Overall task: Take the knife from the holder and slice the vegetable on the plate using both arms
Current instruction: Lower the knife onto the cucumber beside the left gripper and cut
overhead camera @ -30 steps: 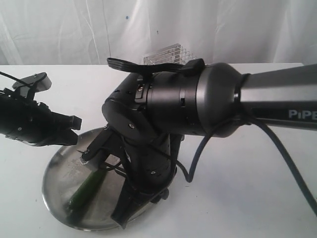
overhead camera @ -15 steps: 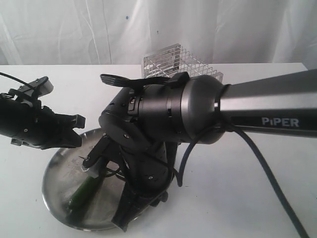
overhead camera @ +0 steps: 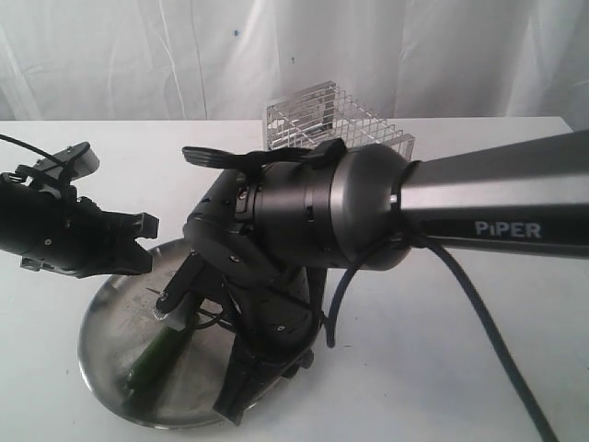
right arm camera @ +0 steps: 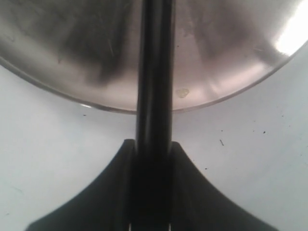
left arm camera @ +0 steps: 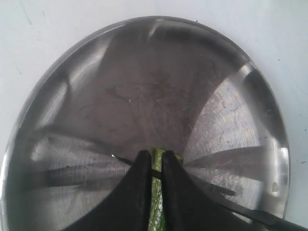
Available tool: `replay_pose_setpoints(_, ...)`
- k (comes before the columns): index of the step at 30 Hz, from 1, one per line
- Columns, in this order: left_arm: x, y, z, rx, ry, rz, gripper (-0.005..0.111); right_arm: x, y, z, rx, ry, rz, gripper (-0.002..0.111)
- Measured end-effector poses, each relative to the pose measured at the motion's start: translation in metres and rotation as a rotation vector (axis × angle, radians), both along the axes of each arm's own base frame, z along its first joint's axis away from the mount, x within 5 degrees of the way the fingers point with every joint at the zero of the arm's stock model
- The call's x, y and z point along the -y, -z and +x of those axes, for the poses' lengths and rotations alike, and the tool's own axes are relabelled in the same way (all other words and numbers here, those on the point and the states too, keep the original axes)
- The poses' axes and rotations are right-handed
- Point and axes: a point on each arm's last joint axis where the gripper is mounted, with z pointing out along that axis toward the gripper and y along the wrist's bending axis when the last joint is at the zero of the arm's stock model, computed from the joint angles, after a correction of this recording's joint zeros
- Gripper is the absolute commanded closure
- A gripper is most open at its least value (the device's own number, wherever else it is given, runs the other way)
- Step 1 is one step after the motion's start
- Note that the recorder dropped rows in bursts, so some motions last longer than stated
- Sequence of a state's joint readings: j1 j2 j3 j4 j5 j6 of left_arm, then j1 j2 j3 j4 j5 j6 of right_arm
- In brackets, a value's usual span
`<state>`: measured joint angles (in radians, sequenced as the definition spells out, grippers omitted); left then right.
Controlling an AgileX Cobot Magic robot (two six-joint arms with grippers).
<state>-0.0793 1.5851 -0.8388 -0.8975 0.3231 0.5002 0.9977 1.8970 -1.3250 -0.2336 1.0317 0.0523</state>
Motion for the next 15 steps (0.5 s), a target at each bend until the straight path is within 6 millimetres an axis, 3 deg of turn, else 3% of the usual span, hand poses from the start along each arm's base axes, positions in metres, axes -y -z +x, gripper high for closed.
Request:
replay_pose_setpoints(5, 0.0000, -0.0001, 0.0000, 0.000, -0.001, -0.001, 0.092, -0.0014, 0.0098, 0.0015, -0.009, -0.006, -0.024, 0.108)
replay_pose_setpoints(15, 0.0000, -0.0001, 0.0000, 0.000, -0.001, -0.001, 0.091, -0.0008, 0.0093, 0.0033, 0.011, -0.018, -0.034, 0.108)
